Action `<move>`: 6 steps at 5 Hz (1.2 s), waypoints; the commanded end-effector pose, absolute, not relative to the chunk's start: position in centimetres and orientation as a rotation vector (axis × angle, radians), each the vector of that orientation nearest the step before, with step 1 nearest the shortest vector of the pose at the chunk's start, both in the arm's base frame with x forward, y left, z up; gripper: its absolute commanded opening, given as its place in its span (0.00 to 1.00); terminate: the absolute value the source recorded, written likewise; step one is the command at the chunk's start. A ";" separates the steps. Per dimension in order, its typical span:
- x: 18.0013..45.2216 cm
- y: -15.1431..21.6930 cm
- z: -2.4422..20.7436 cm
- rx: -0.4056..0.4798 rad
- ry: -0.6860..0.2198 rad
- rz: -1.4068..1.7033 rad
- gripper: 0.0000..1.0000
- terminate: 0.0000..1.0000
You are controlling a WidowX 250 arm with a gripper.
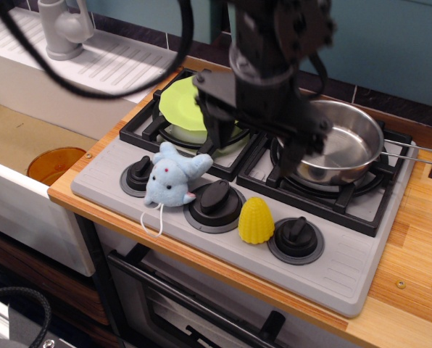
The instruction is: End effector reaching corn
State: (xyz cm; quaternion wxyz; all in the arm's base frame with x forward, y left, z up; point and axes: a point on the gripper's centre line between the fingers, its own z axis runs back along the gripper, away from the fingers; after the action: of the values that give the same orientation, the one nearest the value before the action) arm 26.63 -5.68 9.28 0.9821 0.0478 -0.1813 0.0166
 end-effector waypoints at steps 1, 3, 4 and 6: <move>27.2 -6.3 7.4 0.077 -0.428 0.050 1.00 0.00; 26.6 -5.5 5.7 0.053 -0.443 0.052 1.00 0.00; 25.9 -5.3 4.9 0.036 -0.447 0.059 1.00 0.00; 25.6 -5.2 2.8 0.004 -0.469 0.054 1.00 0.00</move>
State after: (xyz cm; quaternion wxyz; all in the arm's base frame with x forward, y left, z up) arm 25.20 -5.30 3.07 0.9725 0.0001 -0.2320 0.0195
